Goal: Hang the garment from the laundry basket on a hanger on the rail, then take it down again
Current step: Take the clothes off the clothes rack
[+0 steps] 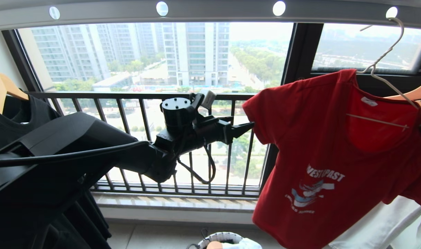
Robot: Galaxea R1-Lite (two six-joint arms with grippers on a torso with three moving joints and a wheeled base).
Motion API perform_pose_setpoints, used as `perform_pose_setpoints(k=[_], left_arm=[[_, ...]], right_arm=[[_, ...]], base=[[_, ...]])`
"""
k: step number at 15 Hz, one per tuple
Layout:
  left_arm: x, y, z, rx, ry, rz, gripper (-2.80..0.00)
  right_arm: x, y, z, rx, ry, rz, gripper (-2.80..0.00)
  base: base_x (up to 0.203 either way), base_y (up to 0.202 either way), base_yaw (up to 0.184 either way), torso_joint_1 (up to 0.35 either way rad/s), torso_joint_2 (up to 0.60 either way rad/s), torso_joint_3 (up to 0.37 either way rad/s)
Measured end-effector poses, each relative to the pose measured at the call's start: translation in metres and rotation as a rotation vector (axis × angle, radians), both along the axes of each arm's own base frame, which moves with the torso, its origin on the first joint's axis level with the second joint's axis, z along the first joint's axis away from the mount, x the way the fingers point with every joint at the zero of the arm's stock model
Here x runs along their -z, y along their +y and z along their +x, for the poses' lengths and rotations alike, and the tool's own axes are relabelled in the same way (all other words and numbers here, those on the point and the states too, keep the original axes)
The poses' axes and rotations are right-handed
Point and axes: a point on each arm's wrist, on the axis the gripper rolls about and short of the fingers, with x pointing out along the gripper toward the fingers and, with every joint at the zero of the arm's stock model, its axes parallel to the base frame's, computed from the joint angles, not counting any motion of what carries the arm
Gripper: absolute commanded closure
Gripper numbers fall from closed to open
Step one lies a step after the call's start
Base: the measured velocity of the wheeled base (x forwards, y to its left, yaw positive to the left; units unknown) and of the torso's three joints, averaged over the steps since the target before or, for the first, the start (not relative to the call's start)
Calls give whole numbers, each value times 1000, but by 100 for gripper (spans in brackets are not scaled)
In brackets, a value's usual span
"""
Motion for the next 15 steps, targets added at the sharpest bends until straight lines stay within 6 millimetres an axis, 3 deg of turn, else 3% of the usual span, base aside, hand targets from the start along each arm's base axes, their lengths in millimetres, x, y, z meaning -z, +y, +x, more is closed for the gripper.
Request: perform_pose_setpoints(k=[4,7,12,15], left_arm=[[10,-4,3,0,-2,-2,-280],[13,-5,3,-2,4,5,-280],[16,-4,1,-3,27,20,-280],[13,1,-9,2,118,81,-280]], right_arm=[[1,3,-4,-52,6,25,0],[0,12,-23,-192,38,101,0],[-9,23,-49,-265,23,130,0],[-13,30,-66,-344,16,164,0]], base=[[0,0,0,0,0,0],[0,0,0,0,0,0],[0,0,0,0,0,0],[0,0,0,0,0,0]])
